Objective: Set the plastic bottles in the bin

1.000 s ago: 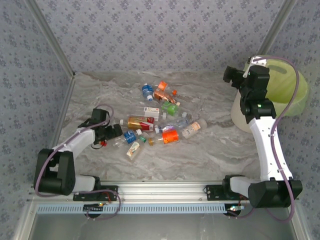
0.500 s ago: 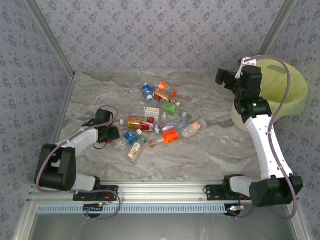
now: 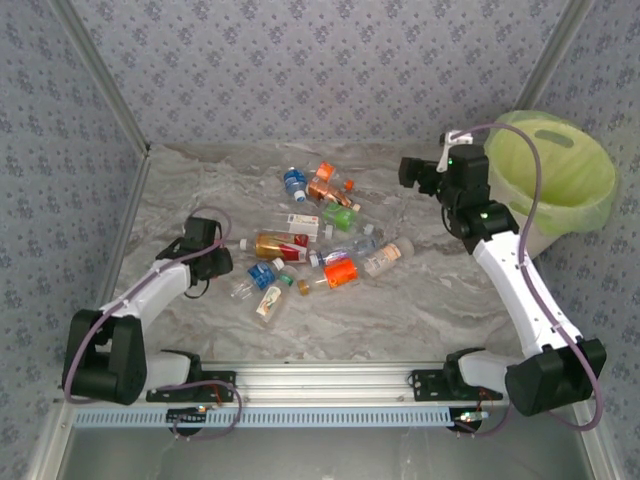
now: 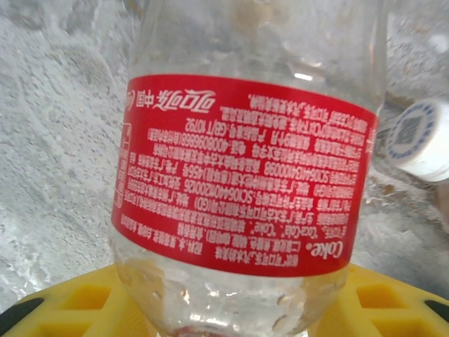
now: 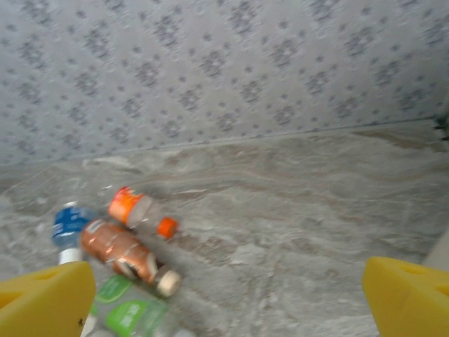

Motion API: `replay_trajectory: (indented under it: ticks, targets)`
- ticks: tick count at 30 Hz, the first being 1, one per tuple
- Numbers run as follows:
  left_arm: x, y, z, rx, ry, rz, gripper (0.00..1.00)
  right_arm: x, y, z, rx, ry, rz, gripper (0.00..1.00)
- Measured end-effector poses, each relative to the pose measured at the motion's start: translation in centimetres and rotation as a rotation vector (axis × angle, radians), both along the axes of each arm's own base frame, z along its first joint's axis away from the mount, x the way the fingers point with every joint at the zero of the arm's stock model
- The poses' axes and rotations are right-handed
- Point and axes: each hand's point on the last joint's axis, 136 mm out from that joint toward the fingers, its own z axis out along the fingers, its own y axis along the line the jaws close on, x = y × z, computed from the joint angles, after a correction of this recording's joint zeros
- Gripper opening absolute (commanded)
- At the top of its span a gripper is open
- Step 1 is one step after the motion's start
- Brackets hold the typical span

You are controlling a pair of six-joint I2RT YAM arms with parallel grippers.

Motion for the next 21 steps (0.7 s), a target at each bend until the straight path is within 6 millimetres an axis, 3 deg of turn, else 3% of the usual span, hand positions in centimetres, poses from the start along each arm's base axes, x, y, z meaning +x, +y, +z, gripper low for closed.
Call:
replay_trajectory:
  ticks: [2,4,9,14,21]
  targets:
    - [0.1,-0.1,1.1,-0.007,-0.033,0.000,0.12,-0.2,1.9,-0.2,0.035,0.003,0.045,1.00]
    - [0.4,-0.2,2.6,-0.020,-0.078,0.001,0.00,-0.3,3.4,-0.2,0.068,0.002,0.081,1.00]
    - [1.6,-2.3,7.8,-0.128,-0.242,-0.048,0.00,0.3,6.7,-0.4,0.155,0.038,0.154,1.00]
    - [1.8,-8.1,12.5,-0.310,-0.356,-0.253,0.00,0.8,9.3,1.2,0.241,0.049,0.253,1.00]
    - [0.6,-16.5,18.6,-0.587,-0.474,-0.612,0.00,0.2,14.1,2.5,0.445,0.106,0.468,1.00]
